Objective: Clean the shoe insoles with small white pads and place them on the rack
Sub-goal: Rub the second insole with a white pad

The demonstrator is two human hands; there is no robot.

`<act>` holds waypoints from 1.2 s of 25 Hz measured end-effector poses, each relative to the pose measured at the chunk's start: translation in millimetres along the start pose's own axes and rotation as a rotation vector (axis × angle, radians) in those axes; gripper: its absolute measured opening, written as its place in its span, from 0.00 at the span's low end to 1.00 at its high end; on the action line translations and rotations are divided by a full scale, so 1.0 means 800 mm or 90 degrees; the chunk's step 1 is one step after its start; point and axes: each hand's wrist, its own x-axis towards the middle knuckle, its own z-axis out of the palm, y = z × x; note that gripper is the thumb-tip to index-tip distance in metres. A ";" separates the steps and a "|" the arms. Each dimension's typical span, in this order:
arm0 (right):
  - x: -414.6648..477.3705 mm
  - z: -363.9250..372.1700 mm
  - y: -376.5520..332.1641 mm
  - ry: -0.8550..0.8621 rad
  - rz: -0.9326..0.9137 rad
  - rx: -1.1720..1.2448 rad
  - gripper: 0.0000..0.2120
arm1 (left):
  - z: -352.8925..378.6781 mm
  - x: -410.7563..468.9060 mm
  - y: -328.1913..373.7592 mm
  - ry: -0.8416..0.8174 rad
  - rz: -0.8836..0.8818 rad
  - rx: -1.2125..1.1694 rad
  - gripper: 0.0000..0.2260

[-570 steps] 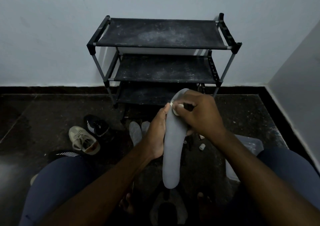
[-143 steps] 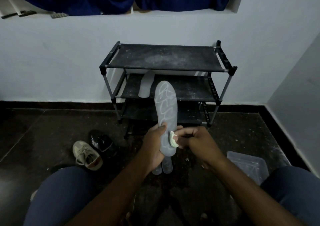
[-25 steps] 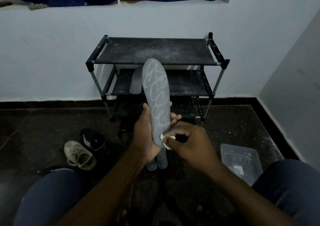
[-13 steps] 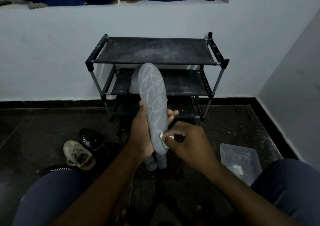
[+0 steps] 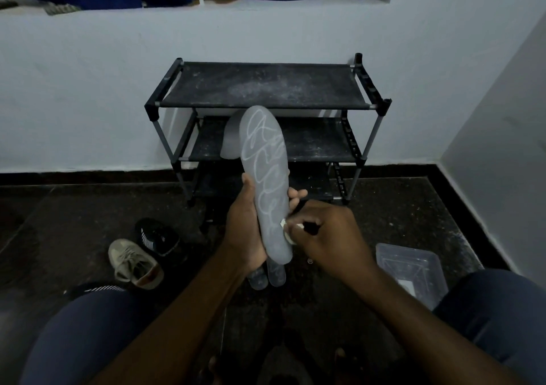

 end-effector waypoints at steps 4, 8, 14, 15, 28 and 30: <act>0.003 0.007 -0.014 -0.022 -0.027 0.041 0.04 | 0.003 0.000 0.001 0.002 0.001 0.026 0.33; -0.001 0.000 -0.008 -0.035 -0.012 0.035 0.04 | -0.002 0.002 -0.001 0.011 0.003 0.014 0.33; -0.001 0.006 -0.020 -0.059 -0.022 0.052 0.03 | 0.001 -0.001 -0.002 -0.007 -0.007 0.041 0.34; -0.004 0.005 -0.020 -0.069 -0.017 0.050 0.03 | -0.001 0.001 -0.003 -0.006 -0.002 0.035 0.34; 0.010 -0.001 -0.011 0.017 -0.004 0.093 0.07 | 0.007 -0.003 -0.003 0.002 -0.010 0.042 0.32; 0.007 0.003 -0.022 -0.016 -0.020 0.085 0.06 | 0.006 -0.002 -0.004 0.003 0.000 0.054 0.32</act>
